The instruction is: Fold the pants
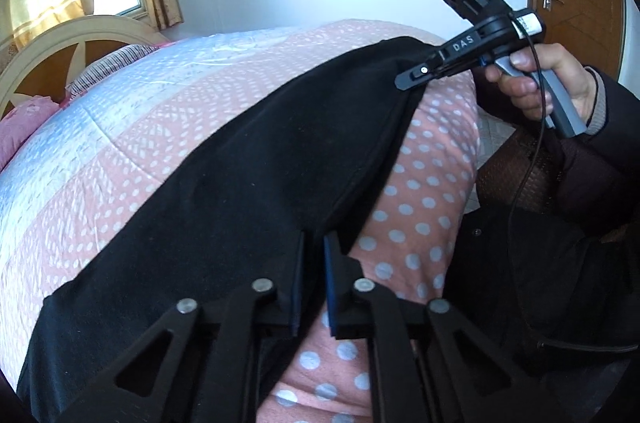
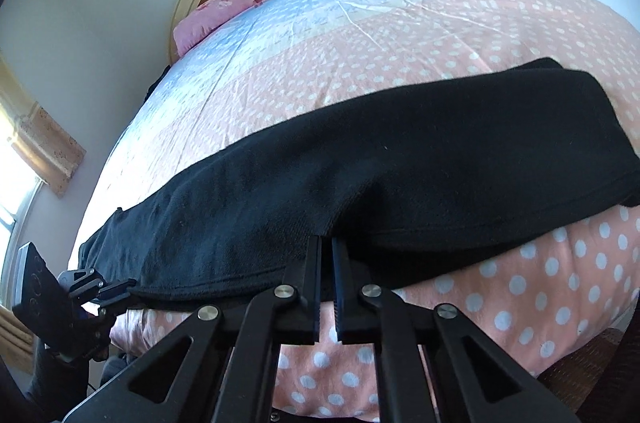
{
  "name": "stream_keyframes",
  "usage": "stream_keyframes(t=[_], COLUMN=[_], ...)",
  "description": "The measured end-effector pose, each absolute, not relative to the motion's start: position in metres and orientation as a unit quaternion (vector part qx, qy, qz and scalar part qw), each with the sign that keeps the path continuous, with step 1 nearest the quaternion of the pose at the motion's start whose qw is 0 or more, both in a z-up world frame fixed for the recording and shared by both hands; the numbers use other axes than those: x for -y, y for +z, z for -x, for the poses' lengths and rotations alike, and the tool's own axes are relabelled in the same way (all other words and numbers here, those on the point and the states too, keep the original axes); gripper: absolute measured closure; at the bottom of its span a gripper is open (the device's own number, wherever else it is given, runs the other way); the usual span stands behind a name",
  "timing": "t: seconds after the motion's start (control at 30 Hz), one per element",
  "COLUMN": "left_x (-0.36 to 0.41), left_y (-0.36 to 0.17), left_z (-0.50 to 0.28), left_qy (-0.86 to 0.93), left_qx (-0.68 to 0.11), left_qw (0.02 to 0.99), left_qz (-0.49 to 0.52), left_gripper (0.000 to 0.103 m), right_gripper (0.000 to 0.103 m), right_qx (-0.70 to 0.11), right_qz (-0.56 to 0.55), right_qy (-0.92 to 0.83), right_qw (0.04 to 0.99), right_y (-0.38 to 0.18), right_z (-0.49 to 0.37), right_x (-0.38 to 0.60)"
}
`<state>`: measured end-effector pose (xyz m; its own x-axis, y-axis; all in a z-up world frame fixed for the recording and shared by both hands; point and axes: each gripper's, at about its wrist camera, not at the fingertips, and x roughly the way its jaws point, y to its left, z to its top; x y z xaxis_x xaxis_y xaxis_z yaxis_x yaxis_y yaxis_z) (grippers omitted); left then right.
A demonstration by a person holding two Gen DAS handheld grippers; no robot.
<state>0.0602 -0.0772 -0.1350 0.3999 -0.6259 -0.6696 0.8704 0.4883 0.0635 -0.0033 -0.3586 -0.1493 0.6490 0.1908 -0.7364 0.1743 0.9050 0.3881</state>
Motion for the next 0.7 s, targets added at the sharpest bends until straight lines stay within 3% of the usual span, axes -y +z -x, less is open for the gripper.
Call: stream_keyframes(t=[0.17,0.43,0.5,0.57,0.6,0.7], left_x=[0.066,0.071,0.068,0.066,0.064,0.059], left_y=[-0.123,-0.144,-0.138,-0.13,-0.126,-0.12], left_z=[-0.055,-0.06,-0.059,-0.06,-0.06,-0.065], left_qy=[-0.486,-0.48,-0.485,-0.482,-0.481,-0.47], left_qx=[-0.286,-0.319,-0.313,-0.297,-0.291,-0.279], left_qw=[0.805,0.796,0.799,0.808,0.811,0.82], left_qz=[-0.185,-0.185,-0.169,-0.164,-0.162,-0.169], left_gripper=[0.097,0.097,0.097,0.095,0.094,0.089], right_gripper=[0.099,0.099,0.095,0.077,0.073,0.072], right_qx=[-0.399,-0.423,-0.426,-0.423,-0.414,-0.374], right_qz=[-0.208,-0.219,-0.225,-0.221,-0.214,-0.213], right_qy=[0.011,0.01,0.018,0.01,-0.005,-0.052], right_qw=[0.893,0.879,0.876,0.878,0.885,0.901], right_y=[-0.131,-0.158,-0.157,-0.152,-0.146,-0.123], right_z=[0.022,0.019,0.02,0.024,0.027,0.041], right_x=[0.357,0.364,0.367,0.375,0.38,0.408])
